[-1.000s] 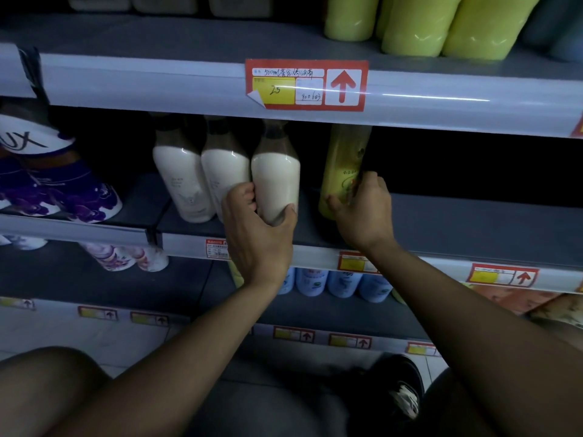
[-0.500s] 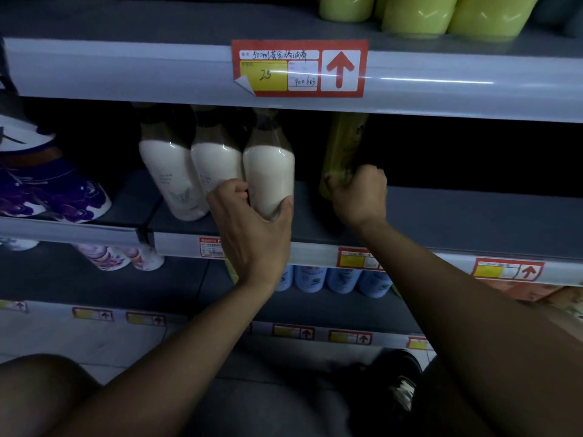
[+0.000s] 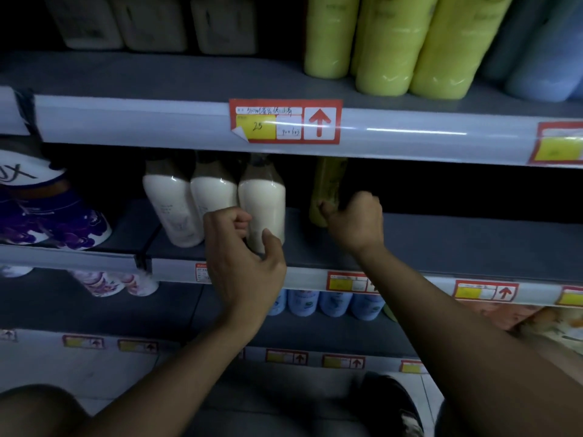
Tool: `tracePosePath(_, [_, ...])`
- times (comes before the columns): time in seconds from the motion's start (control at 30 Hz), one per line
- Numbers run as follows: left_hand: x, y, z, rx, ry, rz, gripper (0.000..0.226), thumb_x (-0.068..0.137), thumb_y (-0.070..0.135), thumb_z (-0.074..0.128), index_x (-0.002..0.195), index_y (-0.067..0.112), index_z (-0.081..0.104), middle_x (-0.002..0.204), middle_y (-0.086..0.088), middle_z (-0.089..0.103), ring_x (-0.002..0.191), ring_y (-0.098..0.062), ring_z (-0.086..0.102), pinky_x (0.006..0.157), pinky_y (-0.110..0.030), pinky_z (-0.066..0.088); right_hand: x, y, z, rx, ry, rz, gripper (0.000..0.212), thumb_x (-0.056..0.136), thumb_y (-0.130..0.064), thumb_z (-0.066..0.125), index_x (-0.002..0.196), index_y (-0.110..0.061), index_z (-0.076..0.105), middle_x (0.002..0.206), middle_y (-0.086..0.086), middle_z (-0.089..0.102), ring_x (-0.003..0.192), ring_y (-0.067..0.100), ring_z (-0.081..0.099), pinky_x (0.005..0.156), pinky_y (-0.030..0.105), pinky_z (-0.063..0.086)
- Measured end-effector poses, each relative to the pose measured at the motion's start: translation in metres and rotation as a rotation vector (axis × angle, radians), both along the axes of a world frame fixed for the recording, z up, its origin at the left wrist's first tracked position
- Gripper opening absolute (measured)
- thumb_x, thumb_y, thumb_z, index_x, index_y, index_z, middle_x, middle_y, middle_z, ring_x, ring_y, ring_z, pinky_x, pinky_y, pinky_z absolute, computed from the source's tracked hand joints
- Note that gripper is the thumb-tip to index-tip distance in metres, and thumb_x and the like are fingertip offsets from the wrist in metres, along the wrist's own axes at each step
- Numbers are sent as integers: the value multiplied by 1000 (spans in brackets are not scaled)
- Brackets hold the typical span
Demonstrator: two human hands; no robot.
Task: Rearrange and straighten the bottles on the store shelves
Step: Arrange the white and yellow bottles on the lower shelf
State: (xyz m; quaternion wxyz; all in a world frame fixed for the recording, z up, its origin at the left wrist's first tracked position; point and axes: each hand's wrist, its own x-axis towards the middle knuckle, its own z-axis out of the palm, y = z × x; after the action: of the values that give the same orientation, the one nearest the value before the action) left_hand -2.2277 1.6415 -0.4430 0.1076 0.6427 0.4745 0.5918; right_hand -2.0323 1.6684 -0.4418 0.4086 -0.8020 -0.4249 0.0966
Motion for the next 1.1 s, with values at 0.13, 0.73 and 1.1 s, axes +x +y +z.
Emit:
tracePosePath(0.13, [4,-10,15,32,-18,-25,31,77,-2,74,99,3,53,96,-1,45,82,-8,42,75,-9,37,9,-26,4,22,-23,-1,54,83,-40,84,113,-3,59,116,18,60,106,37,62,89,46,54])
tracePosePath(0.73, [63,-49,101,351,-178,-142,25,80,-5,69,96,6,53,90,-12,54,81,-19,52,77,-23,43,48,-130,36,517,-344,268,9,93,-10,69,99,-17,68,90,-6,61,76,10,61,67,34,52])
tracePosePath(1.1, [106,-12,215,87,105,-278,52,90,27,78,133,17,50,127,5,46,117,-13,52,99,-24,43,44,-130,179,665,-379,67,39,92,-20,71,128,-9,60,115,3,61,106,16,58,91,26,46])
